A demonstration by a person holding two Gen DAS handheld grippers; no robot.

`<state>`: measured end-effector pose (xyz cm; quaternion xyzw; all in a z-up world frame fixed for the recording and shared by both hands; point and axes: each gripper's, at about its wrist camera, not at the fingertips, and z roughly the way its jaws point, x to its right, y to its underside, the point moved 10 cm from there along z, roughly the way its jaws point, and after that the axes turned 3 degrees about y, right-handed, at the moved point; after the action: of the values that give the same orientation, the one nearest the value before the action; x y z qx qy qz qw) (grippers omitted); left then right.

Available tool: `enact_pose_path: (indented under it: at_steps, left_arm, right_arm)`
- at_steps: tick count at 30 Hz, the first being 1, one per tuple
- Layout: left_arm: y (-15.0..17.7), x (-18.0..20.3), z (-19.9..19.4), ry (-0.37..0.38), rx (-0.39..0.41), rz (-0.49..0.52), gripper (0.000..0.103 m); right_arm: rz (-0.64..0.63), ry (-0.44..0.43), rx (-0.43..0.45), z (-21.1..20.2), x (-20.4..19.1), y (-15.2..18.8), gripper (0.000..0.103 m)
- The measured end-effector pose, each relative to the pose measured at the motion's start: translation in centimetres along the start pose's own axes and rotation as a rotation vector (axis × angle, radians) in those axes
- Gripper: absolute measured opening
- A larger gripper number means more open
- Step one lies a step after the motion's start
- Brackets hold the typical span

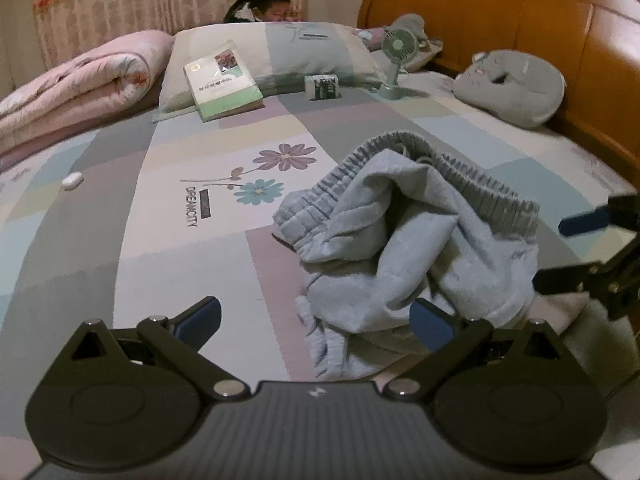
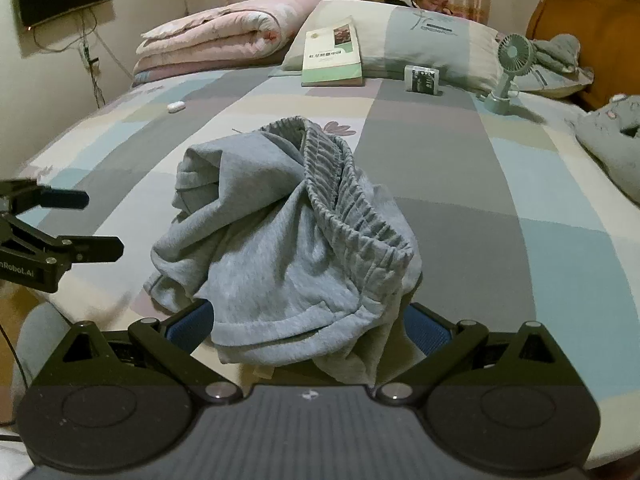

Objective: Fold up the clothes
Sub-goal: 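Move both grippers toward the crumpled grey sweatpants on the bed, then grasp the sweatpants waistband with the left gripper while the right gripper grasps it too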

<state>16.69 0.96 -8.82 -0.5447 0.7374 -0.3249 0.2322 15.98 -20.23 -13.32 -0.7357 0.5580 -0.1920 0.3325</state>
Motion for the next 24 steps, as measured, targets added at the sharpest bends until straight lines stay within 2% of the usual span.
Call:
enact_pose_path:
  at_steps: [7,17,21,23,24]
  left_arm:
    - [0.4,-0.3,0.8,0.012,-0.016,-0.117,0.099]
    - [-0.5,-2.1,0.7,-0.038,-0.006,-0.121,0.099]
    - [-1.8,-3.9,0.8,-0.085,0.014,-0.101,0.09]
    - [-2.7,-4.8,1.1,-0.095,0.027,-0.093,0.078]
    - [-3.1,-5.2,1.4,-0.094,0.033,-0.095,0.075]
  right_arm:
    - [0.122,-0.048,0.003,0.1,0.2,0.2,0.103]
    - [0.146,-0.027,0.037,-0.6,2.2,0.7,0.103]
    - [0.134,-0.009,0.055,-0.7,3.5,0.7,0.103]
    - [0.131,0.001,0.059,-0.5,4.2,0.5,0.1]
    - [0.132,0.003,0.06,-0.3,4.6,0.4,0.096]
